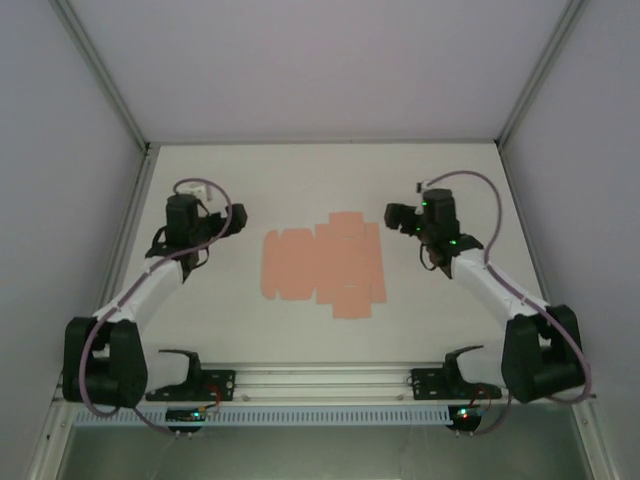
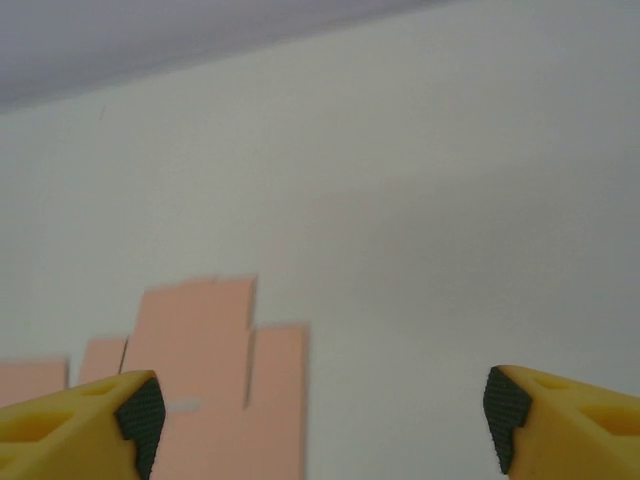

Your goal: Assemble paper box

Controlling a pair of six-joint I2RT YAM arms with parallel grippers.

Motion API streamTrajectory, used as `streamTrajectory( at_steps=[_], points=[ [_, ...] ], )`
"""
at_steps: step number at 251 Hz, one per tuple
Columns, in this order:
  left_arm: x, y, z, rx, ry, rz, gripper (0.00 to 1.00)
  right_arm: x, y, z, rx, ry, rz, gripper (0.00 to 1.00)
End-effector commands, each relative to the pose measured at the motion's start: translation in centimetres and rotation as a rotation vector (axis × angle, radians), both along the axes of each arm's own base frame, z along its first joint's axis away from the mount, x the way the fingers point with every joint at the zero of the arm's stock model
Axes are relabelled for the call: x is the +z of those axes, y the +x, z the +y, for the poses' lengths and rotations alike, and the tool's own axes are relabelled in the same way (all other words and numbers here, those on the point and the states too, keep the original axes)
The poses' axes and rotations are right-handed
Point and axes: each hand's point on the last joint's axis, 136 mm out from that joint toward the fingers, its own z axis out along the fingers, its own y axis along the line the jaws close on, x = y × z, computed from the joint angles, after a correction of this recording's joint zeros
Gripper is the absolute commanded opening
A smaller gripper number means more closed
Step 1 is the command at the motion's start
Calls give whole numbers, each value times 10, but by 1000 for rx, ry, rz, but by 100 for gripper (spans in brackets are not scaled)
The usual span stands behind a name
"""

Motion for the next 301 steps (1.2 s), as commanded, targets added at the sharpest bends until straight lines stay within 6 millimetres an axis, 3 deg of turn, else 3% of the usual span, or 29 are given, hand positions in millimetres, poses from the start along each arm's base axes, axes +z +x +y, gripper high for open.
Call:
streamTrajectory(
  at_steps=[1, 28, 55, 109, 148, 199, 225, 253, 301],
  points=[
    [-44, -27, -35, -92, -72, 287, 100, -46, -27, 25, 17, 26, 263, 73],
    [-63, -35, -70, -208, -148, 397, 100, -75, -32, 45, 53, 16, 373, 56],
    [-72, -38, -89, -273, -224, 465, 99, -105, -39, 53, 78, 13, 498, 42],
    [-96, -49, -101, -333, -258, 593, 100, -141, -42, 58, 60, 15, 588, 32],
    [-108, -55, -109, -358, -305, 655, 100, -163, -54, 50, 14, -15, 651, 30],
    [-121, -60, -110, -359, -312, 728, 99, -178, -67, 40, -22, -59, 699, 27],
    [-106, -56, -127, -431, -417, 674, 92, -182, -71, 42, -22, -44, 705, 27],
    [-65, -47, -141, -509, -532, 510, 87, -187, -78, 45, -20, -10, 728, 27],
    [-6, -49, -138, -543, -554, 287, 66, -182, -79, 52, 10, 48, 710, 28]
  ],
)
